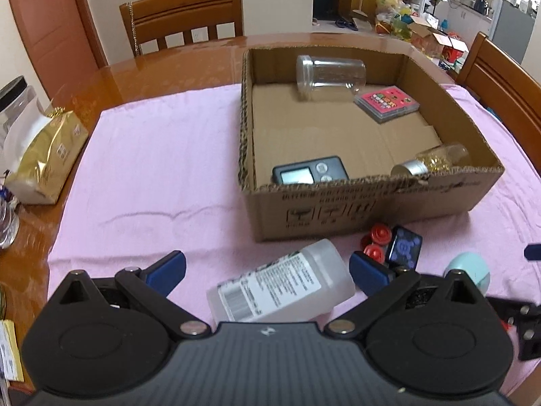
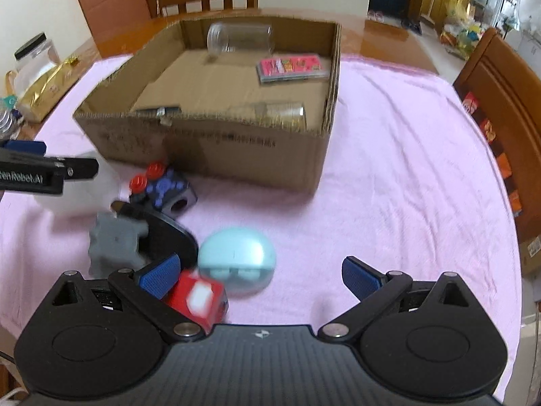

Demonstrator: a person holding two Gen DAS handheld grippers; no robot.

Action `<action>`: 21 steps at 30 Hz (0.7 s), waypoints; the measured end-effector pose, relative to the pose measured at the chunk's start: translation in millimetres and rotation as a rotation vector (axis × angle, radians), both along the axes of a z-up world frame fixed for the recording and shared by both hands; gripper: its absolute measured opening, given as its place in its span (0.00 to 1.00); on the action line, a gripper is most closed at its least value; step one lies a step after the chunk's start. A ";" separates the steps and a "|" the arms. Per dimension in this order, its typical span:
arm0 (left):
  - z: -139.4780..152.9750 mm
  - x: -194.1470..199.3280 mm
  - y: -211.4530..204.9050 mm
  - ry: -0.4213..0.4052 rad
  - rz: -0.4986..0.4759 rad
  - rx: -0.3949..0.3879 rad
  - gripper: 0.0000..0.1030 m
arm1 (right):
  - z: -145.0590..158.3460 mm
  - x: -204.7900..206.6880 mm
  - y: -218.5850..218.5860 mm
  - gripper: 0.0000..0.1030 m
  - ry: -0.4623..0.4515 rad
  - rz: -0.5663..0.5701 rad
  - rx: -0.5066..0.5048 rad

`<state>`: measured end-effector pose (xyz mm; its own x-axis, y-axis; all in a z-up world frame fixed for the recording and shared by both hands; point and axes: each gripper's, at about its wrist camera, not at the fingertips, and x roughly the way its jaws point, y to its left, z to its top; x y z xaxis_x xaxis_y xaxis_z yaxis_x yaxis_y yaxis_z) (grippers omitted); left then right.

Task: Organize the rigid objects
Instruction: 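Move the left tool to the white plastic bottle while the right tool approaches the red toy train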

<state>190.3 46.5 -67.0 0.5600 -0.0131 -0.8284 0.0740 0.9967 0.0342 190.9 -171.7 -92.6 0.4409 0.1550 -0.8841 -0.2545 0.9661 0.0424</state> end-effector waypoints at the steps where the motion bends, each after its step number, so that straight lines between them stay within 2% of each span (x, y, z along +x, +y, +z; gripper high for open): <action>1: -0.3 -1.9 0.0 0.003 0.000 0.002 0.99 | -2.8 -2.7 0.9 1.00 0.016 0.006 -0.013; 5: -3.6 -9.7 -1.4 0.011 -0.006 0.022 0.99 | -12.5 -21.6 0.9 1.00 0.049 0.050 -0.064; 10: -5.7 -16.6 -1.2 0.012 -0.011 0.031 0.99 | -1.5 -34.6 -8.3 1.00 0.028 0.052 -0.016; 14: -9.0 -17.7 -1.4 0.014 -0.004 0.031 0.99 | 4.1 -44.0 -2.5 1.00 0.027 0.109 0.013; 21: -15.8 -28.7 1.2 0.027 -0.027 0.053 0.99 | -16.7 -61.6 10.8 1.00 0.052 0.189 -0.033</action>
<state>161.6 47.6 -82.8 0.5375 0.0166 -0.8431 0.1023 0.9911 0.0847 129.2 -160.9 -109.3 0.3599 0.2012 -0.9110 -0.4302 0.9022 0.0293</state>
